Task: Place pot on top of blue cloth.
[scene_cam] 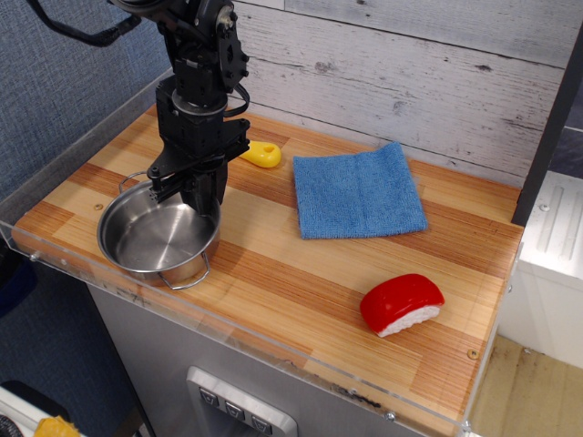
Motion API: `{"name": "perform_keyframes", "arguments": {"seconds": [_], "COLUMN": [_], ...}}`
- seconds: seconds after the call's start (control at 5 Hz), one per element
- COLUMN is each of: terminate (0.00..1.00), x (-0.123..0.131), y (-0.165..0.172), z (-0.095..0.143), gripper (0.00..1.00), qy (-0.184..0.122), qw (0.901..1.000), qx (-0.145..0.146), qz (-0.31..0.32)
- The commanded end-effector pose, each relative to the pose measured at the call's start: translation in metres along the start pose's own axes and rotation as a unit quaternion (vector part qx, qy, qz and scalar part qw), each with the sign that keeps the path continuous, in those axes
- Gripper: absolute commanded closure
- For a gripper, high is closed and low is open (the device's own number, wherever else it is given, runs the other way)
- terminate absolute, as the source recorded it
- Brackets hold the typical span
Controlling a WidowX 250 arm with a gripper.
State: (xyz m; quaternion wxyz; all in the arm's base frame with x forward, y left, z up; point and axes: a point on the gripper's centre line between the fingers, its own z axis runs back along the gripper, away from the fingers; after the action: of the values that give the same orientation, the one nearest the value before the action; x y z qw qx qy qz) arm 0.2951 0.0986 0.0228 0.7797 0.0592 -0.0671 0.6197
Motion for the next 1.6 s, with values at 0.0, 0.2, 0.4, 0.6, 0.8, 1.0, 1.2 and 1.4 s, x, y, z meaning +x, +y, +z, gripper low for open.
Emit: {"name": "perform_keyframes", "arguments": {"seconds": [0.0, 0.2, 0.4, 0.6, 0.8, 1.0, 1.2, 1.4], "terminate": [0.0, 0.0, 0.0, 0.0, 0.0, 0.0, 0.0, 0.0], "x": [0.014, 0.018, 0.018, 0.01, -0.008, -0.025, -0.043, -0.057], "y": [0.0, -0.012, -0.031, -0.053, -0.081, -0.104, -0.119, -0.124], "z": [0.032, 0.065, 0.091, 0.108, 0.12, 0.126, 0.12, 0.11], "gripper": [1.0, 1.0, 1.0, 1.0, 1.0, 1.0, 1.0, 1.0], "qy": [-0.016, -0.02, -0.027, -0.033, -0.031, -0.018, -0.007, 0.001], "qw": [0.9993, 0.997, 0.9943, 0.9924, 0.9907, 0.9886, 0.9874, 0.9878], "qx": [-0.029, -0.067, -0.098, -0.118, -0.132, -0.145, -0.147, -0.137], "qz": [0.015, 0.032, 0.032, 0.016, -0.014, -0.036, -0.058, -0.074]}}
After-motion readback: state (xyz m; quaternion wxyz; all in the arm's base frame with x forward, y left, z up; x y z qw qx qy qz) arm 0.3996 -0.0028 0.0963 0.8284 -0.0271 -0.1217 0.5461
